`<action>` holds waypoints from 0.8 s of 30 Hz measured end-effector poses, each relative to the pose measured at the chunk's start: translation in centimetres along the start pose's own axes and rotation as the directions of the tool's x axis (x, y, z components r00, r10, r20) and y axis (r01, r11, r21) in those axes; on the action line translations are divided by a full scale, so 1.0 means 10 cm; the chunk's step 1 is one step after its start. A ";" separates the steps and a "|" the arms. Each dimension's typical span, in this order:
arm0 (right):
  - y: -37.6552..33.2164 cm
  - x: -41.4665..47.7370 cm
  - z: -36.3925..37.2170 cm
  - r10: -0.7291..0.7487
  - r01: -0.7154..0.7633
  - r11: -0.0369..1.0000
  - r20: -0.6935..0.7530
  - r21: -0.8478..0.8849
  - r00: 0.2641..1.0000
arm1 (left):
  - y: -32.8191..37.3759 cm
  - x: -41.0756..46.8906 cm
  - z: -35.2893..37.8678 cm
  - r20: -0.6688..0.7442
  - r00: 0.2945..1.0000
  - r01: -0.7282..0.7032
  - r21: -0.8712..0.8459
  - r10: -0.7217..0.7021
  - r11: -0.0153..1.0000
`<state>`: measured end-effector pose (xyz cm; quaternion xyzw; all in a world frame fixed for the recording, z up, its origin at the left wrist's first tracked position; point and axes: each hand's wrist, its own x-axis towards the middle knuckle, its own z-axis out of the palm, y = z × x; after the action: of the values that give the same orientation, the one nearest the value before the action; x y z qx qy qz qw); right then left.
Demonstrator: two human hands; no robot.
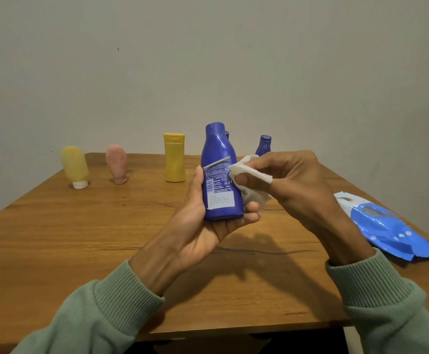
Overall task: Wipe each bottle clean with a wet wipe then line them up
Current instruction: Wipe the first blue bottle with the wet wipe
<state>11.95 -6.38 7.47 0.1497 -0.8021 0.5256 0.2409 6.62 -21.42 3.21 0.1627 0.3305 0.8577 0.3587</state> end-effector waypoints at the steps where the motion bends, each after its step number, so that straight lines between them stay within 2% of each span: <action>1: 0.00 0.00 0.00 -0.005 0.005 1.000 0.001 -0.007 1.000 | 0.00 0.00 0.00 -0.004 1.000 -0.002 -0.004 0.002 1.000; 5: -0.06 -0.01 -0.06 0.005 0.013 0.991 0.134 -0.137 0.991 | 0.01 0.02 -0.01 -0.068 0.998 -0.019 -0.064 0.015 0.998; 10: -0.12 -0.02 -0.04 -0.060 0.130 0.942 0.226 -0.308 0.972 | 0.05 0.06 -0.05 -0.132 0.991 -0.033 -0.049 0.026 0.998; 15: -0.16 -0.03 -0.13 -0.043 0.151 0.933 0.315 -0.328 0.948 | -0.01 0.06 -0.06 -0.121 0.993 0.002 -0.048 -0.008 0.999; 17: -0.11 -0.02 -0.11 -0.053 0.123 0.958 0.263 -0.259 0.963 | 0.00 0.06 -0.06 -0.107 0.994 -0.010 -0.058 0.004 0.998; 21: 0.04 0.02 -0.07 -0.068 0.074 0.993 0.066 -0.090 0.995 | 0.03 0.05 -0.03 -0.071 0.997 -0.045 -0.086 0.039 0.995; 24: 0.02 0.02 -0.08 -0.075 0.086 0.992 0.110 -0.097 0.991 | 0.04 0.05 -0.02 -0.061 0.997 -0.057 -0.077 0.053 0.995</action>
<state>11.87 -5.57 7.64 0.1972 -0.8328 0.4652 0.2263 5.99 -21.40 3.35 0.1322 0.3024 0.8840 0.3311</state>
